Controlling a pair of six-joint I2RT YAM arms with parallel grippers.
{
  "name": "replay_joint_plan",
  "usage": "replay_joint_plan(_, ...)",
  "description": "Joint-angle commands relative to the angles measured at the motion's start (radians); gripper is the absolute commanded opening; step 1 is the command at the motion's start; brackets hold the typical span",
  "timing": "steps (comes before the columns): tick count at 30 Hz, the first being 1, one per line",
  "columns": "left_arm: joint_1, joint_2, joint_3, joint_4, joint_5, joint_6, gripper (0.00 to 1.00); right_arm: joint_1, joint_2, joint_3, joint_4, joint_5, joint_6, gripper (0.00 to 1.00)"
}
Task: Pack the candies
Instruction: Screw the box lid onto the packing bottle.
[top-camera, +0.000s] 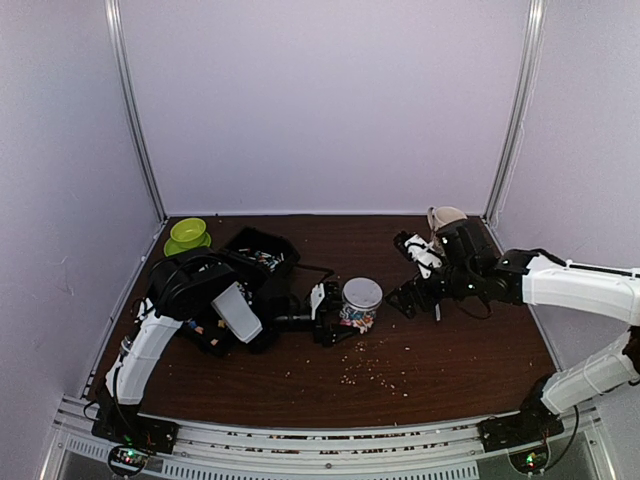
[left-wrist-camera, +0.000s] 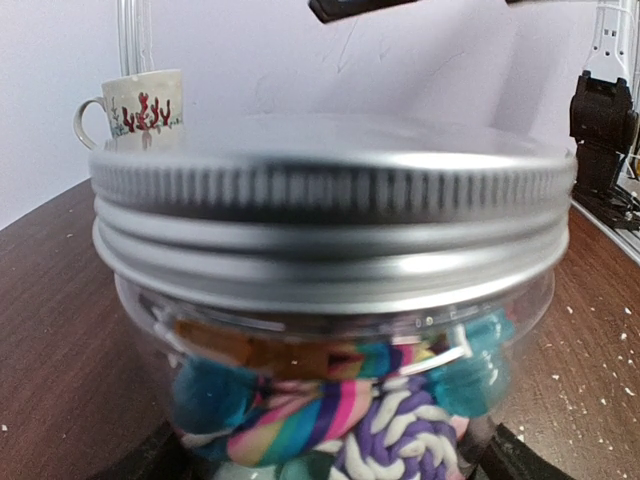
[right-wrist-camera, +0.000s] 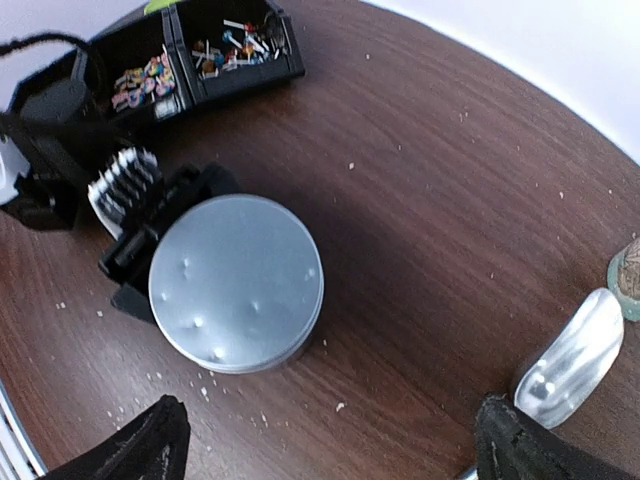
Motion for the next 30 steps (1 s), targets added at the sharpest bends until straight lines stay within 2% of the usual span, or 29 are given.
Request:
replay_joint_plan(1, 0.024, 0.018, -0.023, -0.051, 0.008, -0.022, 0.81, -0.032, 0.046, 0.068, 0.136, -0.084, 0.043, 1.00)
replay_joint_plan(9, 0.024, 0.021, -0.019, -0.055, 0.016, -0.024, 0.81, -0.060, 0.273, 0.306, 0.073, -0.257, 0.032, 1.00)
replay_joint_plan(14, 0.025, 0.025, -0.011, -0.060, 0.024, -0.026, 0.81, -0.099, 0.361, 0.335, 0.175, -0.425, 0.111, 1.00)
replay_joint_plan(16, 0.024, 0.027, -0.010, -0.063, 0.026, -0.028, 0.81, -0.119, 0.390, 0.337, 0.212, -0.472, 0.150, 0.95)
replay_joint_plan(20, 0.024, 0.026, -0.004, -0.074, 0.029, -0.027, 0.81, -0.149, 0.459, 0.376, 0.199, -0.546, 0.179, 0.76)
replay_joint_plan(25, 0.024, 0.029, 0.001, -0.076, 0.031, -0.025, 0.81, -0.153, 0.493, 0.392, 0.169, -0.543, 0.168, 0.70)
replay_joint_plan(30, 0.025, 0.032, 0.004, -0.082, 0.034, -0.027, 0.81, -0.153, 0.510, 0.395, 0.153, -0.556, 0.157, 0.55)
